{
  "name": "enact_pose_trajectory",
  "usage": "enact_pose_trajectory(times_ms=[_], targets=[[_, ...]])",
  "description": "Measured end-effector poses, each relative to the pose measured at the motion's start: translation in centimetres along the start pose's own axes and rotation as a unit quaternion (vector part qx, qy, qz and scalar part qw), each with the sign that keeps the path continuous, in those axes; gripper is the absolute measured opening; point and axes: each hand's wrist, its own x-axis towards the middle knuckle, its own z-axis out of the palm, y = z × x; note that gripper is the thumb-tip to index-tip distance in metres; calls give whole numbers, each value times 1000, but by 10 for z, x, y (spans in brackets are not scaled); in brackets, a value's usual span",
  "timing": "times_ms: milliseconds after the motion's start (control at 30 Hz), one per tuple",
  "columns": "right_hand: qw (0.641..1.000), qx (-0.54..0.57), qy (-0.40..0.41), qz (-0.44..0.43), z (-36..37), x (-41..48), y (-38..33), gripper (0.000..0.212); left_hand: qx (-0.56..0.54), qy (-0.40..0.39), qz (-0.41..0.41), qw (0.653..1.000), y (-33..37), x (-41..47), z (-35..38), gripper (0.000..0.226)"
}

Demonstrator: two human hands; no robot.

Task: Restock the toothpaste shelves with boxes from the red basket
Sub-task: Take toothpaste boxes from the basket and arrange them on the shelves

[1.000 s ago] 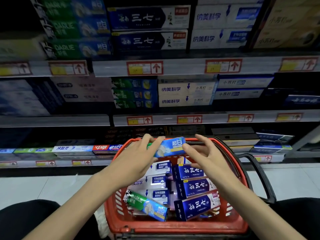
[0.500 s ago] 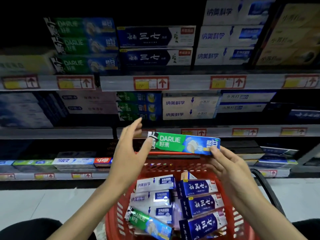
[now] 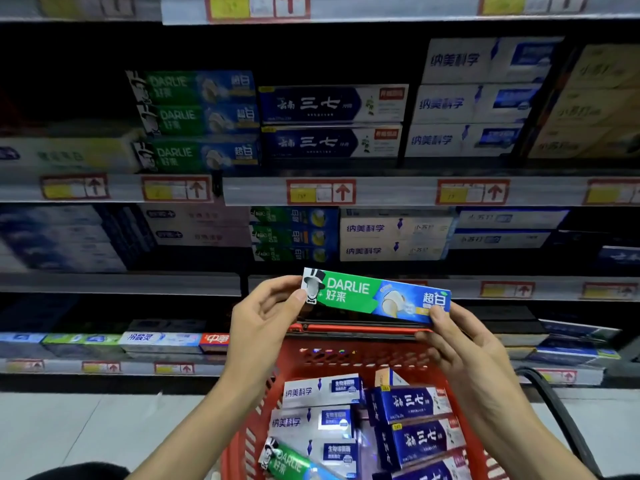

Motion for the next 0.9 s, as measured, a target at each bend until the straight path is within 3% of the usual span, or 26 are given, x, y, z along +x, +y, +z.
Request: enact_pose_trajectory(times_ms=[133,400,700,900], targets=[[1000,3,3,-16,13,3,1,47,-4,31,16,999,4,3,-11,16],[985,-123,32,-117,60,13,3,26,0,86,52,995,19,8,-44,10],[953,-162,39,-254,148,26,-2,36,-22,207,113,972,47,44,-83,6],[946,-155,23,-283,207,35,-16,45,-3,271,154,950,74,76,-114,11]])
